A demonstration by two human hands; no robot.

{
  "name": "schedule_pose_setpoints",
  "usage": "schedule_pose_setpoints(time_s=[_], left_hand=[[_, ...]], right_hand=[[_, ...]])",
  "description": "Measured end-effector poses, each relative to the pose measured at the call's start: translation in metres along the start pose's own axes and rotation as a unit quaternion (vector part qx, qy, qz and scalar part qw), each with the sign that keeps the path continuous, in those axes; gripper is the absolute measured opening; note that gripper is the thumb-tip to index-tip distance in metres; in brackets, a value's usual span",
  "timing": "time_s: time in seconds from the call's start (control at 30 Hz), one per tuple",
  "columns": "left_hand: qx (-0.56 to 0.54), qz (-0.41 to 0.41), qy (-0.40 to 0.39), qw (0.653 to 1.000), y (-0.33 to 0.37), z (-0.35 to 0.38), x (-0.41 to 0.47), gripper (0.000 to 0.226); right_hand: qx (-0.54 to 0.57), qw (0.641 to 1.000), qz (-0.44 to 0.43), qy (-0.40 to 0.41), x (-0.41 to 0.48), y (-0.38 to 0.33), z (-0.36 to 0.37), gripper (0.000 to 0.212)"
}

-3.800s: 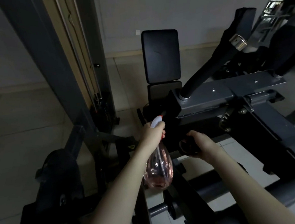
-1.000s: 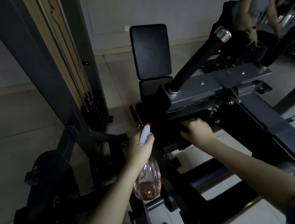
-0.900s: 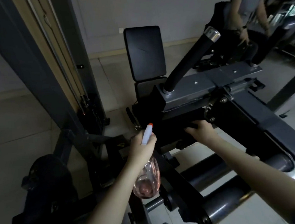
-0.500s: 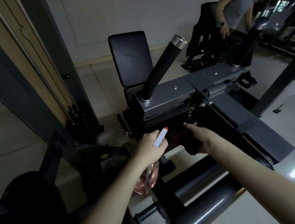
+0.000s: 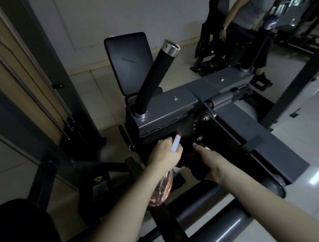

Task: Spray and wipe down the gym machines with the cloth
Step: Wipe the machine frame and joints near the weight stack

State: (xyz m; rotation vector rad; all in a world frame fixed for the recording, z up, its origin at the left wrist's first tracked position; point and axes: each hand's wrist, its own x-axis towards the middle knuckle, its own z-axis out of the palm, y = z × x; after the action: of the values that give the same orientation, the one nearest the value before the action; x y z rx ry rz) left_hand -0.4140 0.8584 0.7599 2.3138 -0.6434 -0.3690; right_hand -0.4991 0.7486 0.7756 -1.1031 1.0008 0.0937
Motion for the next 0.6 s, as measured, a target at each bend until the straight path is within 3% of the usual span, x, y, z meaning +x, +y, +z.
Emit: schedule_pose_setpoints(time_s=[0.23,0.43,0.6], left_hand=[[-0.015,0.019,0.096,0.995,-0.011,-0.001,-0.027,0.021],[-0.018,-0.033,0.115,0.993,-0.03,-0.013,-0.043,0.035],[-0.034,-0.033,0.129,0.99,-0.04,-0.019,-0.051,0.027]], right_hand=[[-0.012,1.0,-0.009,0.004,0.002,-0.002,0.0,0.03],[-0.008,1.0,-0.001,-0.008,0.002,-0.002,0.001,0.036],[0.006,1.0,0.007,0.001,0.003,-0.001,0.002,0.049]])
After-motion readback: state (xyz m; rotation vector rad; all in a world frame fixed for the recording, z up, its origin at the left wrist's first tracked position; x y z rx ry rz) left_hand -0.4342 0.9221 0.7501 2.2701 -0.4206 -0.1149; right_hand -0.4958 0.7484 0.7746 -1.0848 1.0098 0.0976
